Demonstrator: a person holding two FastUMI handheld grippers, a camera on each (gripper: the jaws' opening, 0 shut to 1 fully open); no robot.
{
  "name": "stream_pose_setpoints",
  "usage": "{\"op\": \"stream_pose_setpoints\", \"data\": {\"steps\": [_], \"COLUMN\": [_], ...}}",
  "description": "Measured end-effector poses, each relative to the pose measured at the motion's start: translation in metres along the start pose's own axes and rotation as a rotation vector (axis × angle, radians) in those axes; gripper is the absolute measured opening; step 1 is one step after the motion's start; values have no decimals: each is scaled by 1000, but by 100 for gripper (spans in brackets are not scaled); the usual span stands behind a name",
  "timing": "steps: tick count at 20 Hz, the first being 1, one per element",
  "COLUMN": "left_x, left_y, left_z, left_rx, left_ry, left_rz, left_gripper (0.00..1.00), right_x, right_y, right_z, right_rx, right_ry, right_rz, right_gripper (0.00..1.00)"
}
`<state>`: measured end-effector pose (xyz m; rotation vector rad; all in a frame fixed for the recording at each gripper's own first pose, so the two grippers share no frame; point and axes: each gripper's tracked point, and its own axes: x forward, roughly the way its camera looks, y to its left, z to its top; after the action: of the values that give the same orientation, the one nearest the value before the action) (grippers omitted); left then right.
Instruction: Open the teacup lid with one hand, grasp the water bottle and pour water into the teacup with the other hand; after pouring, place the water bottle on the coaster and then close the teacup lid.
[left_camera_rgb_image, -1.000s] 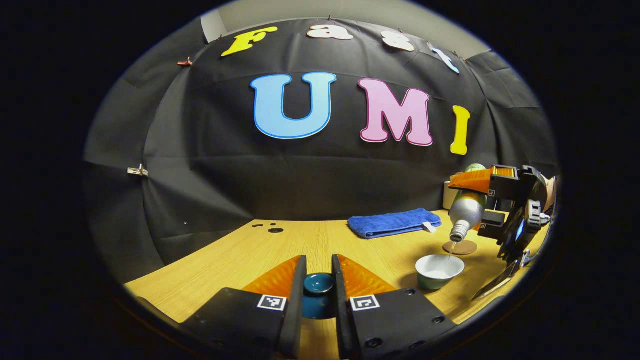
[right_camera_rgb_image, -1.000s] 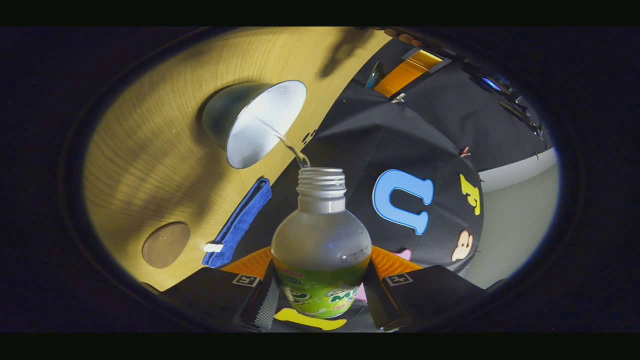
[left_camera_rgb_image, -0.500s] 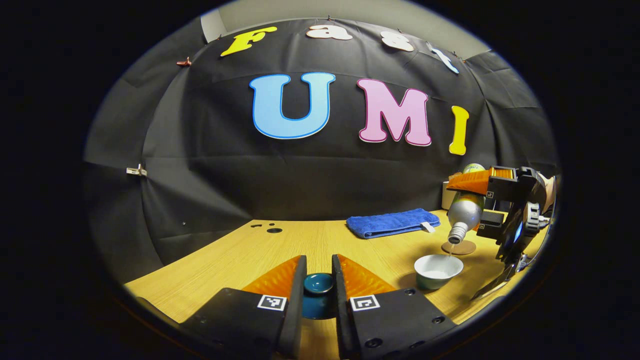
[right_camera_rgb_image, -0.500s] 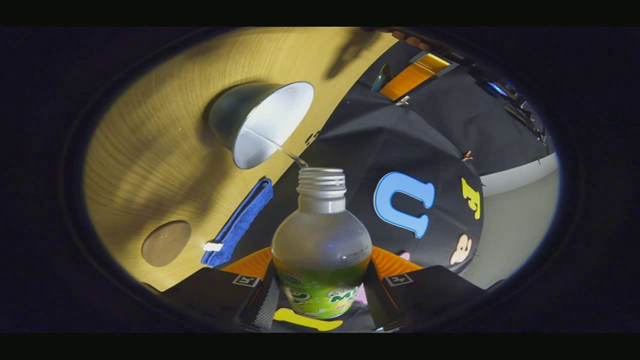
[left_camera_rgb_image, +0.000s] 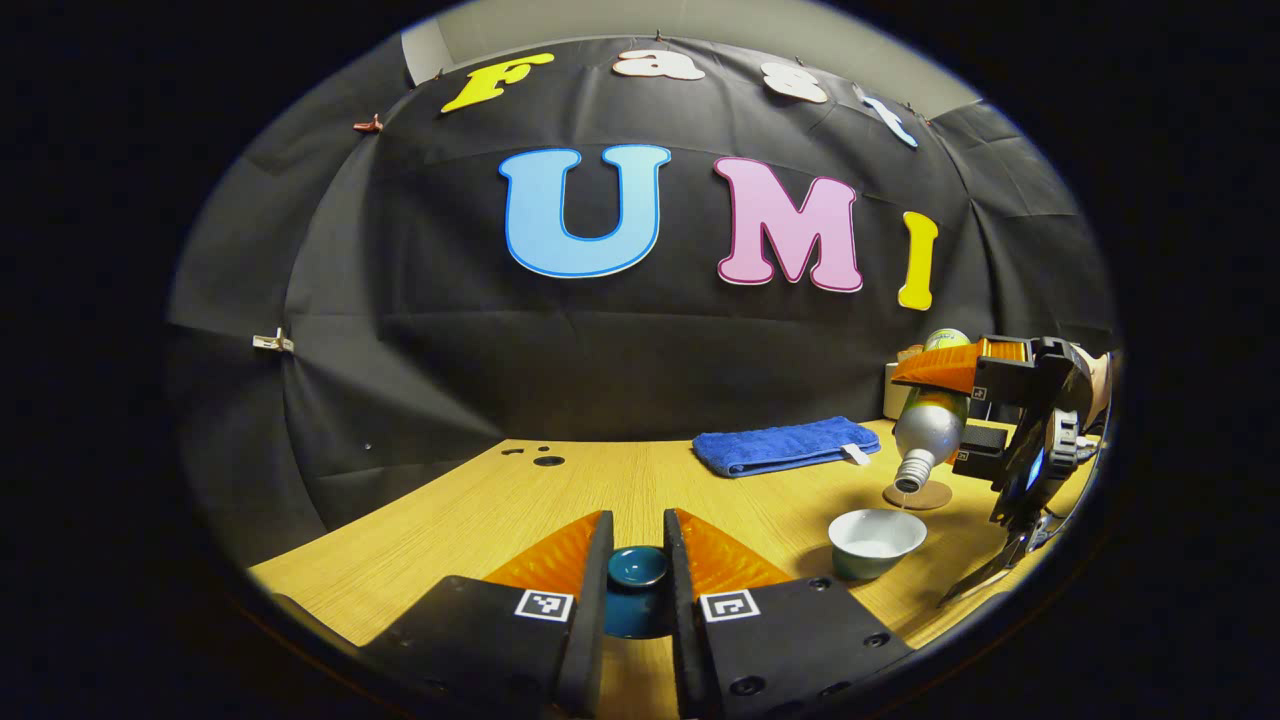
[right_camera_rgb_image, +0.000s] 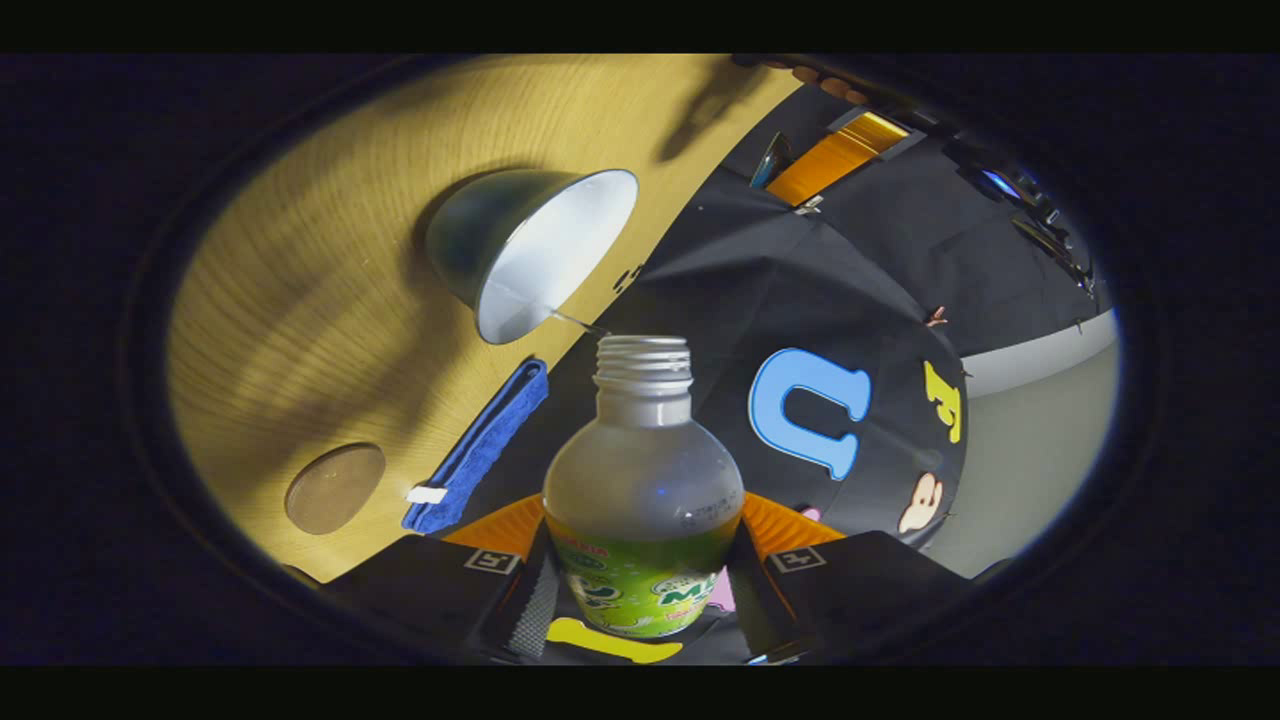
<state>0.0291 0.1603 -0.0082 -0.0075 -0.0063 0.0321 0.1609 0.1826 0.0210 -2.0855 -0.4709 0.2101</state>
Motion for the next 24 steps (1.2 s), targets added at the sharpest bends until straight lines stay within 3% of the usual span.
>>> {"op": "stream_pose_setpoints", "data": {"steps": [19,20,24], "left_x": [2,1,2], "left_y": [1,0,1], "left_z": [0,0,-1], "left_rx": [0,0,0], "left_ry": [-1,-1,-2], "left_rz": [-1,-1,-2], "left_gripper": [32,32,32], "right_x": [-5,-5,-5], "right_y": [-27,-26,-28], "right_z": [3,2,2], "right_rx": [-58,-53,-56], "right_ry": [-34,-30,-29], "right_rz": [-81,-80,-83], "right_gripper": [75,71,75]}}
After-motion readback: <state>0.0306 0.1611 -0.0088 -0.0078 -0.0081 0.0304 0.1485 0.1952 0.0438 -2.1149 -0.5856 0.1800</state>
